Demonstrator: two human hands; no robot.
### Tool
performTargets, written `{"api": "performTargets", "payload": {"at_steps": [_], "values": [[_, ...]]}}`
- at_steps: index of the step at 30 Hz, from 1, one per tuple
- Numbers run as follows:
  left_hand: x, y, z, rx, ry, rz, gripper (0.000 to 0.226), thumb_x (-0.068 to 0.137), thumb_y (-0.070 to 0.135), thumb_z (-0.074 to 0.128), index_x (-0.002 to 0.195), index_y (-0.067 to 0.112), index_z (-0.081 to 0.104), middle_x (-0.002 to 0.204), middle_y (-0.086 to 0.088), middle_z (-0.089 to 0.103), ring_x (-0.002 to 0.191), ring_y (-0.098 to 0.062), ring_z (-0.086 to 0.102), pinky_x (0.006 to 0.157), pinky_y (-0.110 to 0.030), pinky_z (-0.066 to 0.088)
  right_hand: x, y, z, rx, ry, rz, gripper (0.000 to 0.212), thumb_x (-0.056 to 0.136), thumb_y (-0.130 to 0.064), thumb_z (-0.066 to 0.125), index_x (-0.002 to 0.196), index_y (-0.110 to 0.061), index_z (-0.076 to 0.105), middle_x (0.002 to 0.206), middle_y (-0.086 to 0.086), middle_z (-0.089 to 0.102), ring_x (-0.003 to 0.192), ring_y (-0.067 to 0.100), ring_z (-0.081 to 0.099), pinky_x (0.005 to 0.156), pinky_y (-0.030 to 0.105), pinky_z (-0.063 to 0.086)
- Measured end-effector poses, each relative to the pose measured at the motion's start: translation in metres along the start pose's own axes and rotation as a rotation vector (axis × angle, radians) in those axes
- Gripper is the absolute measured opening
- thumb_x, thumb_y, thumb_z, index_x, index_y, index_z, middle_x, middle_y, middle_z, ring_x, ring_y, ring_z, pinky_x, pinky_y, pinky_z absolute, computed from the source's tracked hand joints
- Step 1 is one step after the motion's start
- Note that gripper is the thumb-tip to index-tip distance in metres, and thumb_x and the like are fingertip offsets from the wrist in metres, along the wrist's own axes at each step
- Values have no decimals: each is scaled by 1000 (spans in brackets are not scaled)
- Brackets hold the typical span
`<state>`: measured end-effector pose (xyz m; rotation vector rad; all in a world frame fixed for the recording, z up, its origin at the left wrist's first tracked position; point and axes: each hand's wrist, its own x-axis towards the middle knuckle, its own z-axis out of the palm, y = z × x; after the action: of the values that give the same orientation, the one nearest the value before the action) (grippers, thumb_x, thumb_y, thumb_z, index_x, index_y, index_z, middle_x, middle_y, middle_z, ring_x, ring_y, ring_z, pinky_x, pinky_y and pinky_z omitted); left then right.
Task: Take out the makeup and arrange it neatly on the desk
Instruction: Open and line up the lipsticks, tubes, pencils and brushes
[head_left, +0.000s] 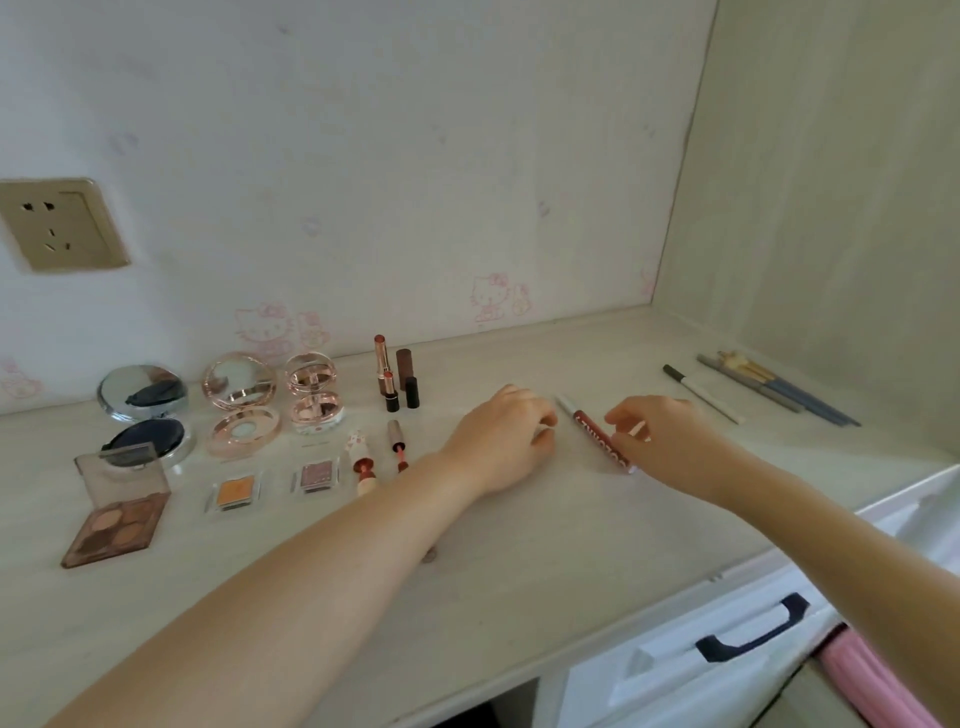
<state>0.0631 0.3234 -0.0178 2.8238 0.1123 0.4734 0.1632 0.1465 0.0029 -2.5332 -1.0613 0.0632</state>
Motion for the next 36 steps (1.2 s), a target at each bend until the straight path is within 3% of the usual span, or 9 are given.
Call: {"api": "performTargets", "payload": {"at_steps": [8,13,16,23,28,33,36], "values": [[49,-13,12,31,-123,-28,44,98,11,39,141,17,44,147,-3,43,137,-22,33,109,-39,34,25,-1,15,-5,-6,84,39,90,-41,53,124,-20,56,108,-1,64,85,16,60,73,28,49],[63,-15,16,70,-151,29,36,94,6,45,126,16,59,129,-5,58,125,-23,46,101,-41,42,32,-5,19,-61,-8,93,38,87,-37,57,121,-22,57,109,0,62,97,21,59,77,32,51],[63,-15,15,77,-138,41,25,94,11,50,115,15,62,119,-5,60,117,-23,49,94,-40,45,32,-7,20,-83,6,103,28,87,-31,56,113,-21,61,102,-1,62,89,21,58,71,30,50],[55,-13,8,27,-141,52,9,94,20,54,101,17,60,104,-5,61,105,-22,52,87,-39,46,26,-3,19,21,52,99,18,87,-22,55,100,-23,68,97,-1,65,84,21,60,74,36,55],[42,-13,-14,-116,-46,11,5,92,19,60,97,17,61,100,-3,62,94,-20,57,84,-39,48,20,-11,9,172,118,86,14,84,-17,64,90,-27,69,91,-7,68,83,16,59,70,29,48],[22,-11,-49,-356,102,-91,6,87,17,67,93,18,67,92,3,65,80,-7,57,76,-23,45,8,-38,-4,353,196,52,10,82,-15,70,88,-23,71,84,-7,69,78,11,60,55,16,37],[6,-13,-67,-551,209,-169,8,84,14,71,90,18,69,88,-2,67,82,-14,61,77,-22,46,1,-62,-8,468,207,37,10,83,-17,70,92,-18,71,87,-3,71,78,12,62,57,19,42]]}}
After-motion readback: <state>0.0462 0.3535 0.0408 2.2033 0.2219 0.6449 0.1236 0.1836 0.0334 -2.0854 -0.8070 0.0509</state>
